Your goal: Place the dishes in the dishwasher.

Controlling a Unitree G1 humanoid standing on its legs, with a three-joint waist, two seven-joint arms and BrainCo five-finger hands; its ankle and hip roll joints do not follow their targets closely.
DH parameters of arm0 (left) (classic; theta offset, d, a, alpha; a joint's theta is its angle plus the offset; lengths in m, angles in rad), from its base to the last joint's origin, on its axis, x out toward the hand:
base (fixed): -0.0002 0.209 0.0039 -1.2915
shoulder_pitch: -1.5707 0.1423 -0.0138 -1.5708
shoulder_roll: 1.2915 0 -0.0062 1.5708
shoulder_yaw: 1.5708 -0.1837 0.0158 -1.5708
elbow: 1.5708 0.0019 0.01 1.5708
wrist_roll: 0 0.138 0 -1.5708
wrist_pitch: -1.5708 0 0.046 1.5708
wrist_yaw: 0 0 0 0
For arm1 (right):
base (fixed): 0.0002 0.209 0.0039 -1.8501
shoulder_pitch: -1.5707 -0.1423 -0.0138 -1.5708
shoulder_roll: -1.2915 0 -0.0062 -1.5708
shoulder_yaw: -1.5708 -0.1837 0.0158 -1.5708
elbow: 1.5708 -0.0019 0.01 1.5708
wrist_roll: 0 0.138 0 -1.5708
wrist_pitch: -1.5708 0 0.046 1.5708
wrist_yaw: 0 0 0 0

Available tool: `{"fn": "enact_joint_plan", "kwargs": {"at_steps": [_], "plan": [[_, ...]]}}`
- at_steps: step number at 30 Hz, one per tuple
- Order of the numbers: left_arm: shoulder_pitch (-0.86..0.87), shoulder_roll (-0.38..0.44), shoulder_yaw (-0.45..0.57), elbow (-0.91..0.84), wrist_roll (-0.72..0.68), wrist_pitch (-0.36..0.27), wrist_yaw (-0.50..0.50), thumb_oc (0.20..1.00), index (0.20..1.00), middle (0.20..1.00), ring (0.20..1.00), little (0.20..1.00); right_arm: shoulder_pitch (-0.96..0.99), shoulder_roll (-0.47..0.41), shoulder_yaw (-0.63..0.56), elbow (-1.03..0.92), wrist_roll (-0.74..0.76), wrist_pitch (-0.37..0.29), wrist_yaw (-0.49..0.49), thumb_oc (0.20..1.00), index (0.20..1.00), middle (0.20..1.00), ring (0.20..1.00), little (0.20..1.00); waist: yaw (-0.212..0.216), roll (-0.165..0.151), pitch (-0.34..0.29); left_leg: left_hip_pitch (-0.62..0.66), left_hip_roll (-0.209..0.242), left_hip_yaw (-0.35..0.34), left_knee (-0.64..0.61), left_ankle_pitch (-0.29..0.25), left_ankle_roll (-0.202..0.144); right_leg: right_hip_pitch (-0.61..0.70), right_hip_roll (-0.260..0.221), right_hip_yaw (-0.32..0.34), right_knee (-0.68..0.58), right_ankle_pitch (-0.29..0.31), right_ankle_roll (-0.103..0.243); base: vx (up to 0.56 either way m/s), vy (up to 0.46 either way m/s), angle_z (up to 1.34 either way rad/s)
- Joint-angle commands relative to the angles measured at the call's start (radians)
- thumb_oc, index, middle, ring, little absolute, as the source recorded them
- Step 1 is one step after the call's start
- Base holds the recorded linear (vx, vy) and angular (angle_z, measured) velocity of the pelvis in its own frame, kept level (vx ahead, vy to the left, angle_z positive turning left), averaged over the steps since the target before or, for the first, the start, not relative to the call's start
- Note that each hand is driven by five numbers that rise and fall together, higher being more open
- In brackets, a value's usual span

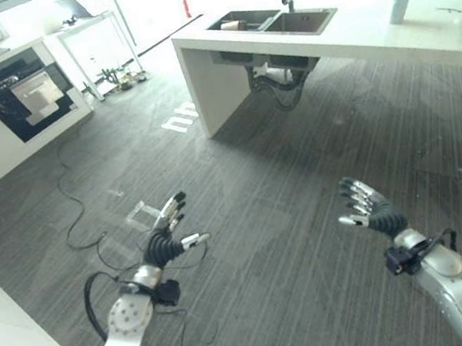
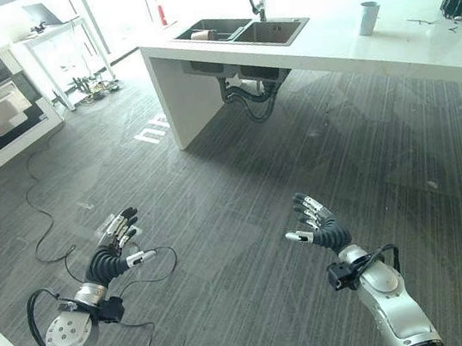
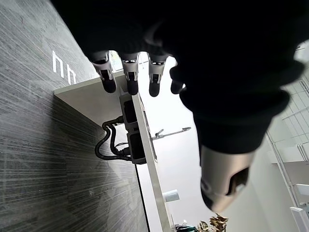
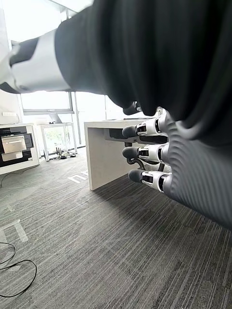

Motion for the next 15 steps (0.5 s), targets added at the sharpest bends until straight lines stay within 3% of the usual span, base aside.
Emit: {"fn": "enact_joint_plan", "kwargs": {"at_steps": [1,6,15], "plan": [[-0.080,0.022,0.016,0.022,-0.092,-0.016,-0.017,1.000,1.000,1.000,1.000,1.000,-0.093,0.007,-0.014,-0.016,-0.002,-0.037,0.000,1.000,1.000,1.000,1.000,1.000,0.005,-0.036,-0.004,0.040,-0.006,0.028,0.000,-0.069,-0.027,0.032,-0.031,-0.024,0.000,-0.031,0.069,0.00,0.000,0.00],[-0.084,-0.018,0.033,0.014,-0.196,0.003,-0.022,1.000,1.000,1.000,1.000,1.000,-0.091,0.021,-0.022,-0.024,0.003,-0.046,-0.005,1.000,1.000,1.000,1.000,1.000,0.006,-0.039,-0.004,0.039,-0.006,0.024,0.000,-0.069,-0.026,0.033,-0.032,-0.024,0.000,-0.032,0.067,0.00,0.000,0.00],[-0.066,-0.037,0.070,-0.007,-0.232,-0.011,-0.017,1.000,1.000,1.000,1.000,1.000,-0.067,0.030,-0.036,-0.047,0.017,-0.056,0.008,1.000,1.000,1.000,1.000,1.000,0.004,-0.042,-0.001,0.042,-0.003,0.024,0.000,-0.070,-0.027,0.034,-0.028,-0.020,0.000,-0.036,0.064,0.01,-0.016,0.00]]}}
